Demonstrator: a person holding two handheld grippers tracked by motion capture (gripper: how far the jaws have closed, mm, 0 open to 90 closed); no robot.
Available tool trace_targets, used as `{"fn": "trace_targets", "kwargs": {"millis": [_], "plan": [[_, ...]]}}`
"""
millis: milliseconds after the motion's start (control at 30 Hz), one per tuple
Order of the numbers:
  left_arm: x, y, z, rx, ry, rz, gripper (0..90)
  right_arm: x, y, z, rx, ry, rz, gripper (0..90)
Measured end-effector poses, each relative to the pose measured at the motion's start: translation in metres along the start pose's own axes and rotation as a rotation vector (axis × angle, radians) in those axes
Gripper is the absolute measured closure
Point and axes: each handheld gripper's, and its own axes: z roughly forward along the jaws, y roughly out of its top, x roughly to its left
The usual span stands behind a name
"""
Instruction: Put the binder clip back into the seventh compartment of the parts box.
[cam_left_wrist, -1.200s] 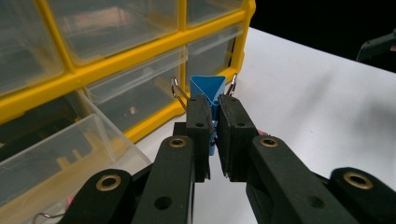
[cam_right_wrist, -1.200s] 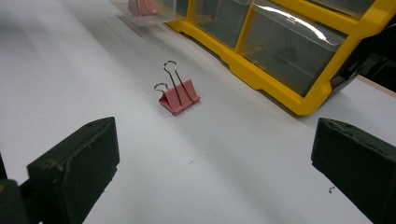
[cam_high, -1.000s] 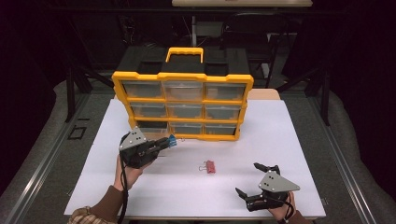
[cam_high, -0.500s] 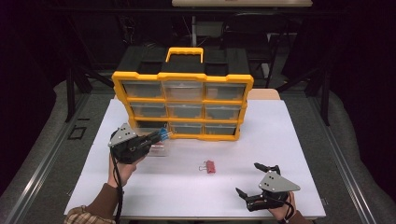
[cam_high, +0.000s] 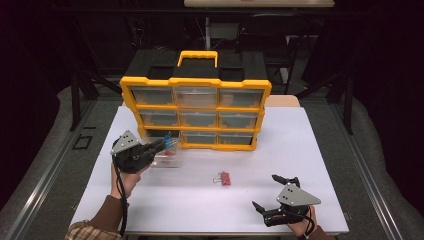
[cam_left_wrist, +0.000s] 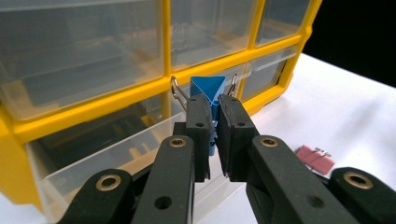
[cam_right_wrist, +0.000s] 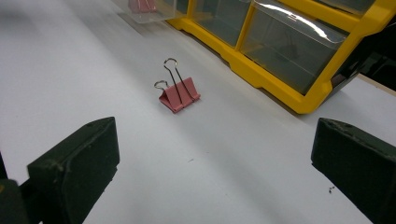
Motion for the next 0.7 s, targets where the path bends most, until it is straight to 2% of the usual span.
{"fn": "trace_targets", "kwargs": {"millis": [167,467,700], "plan": [[0.005,-0.003,-0.001,0.012,0.011,-0.013,83.4,0.0,0.0,0.0,0.001,0.001,-0.002,0.6],[0.009,-0.01,0.002,0.068,0.034,-0.022,83.4,0.0,0.0,0.0,0.001,0.002,-0.001,0.6],[0.011,-0.013,0.006,0.109,0.036,-0.025,83.3,0.0,0.0,0.0,-0.001,0.003,0.0,0.5]]}}
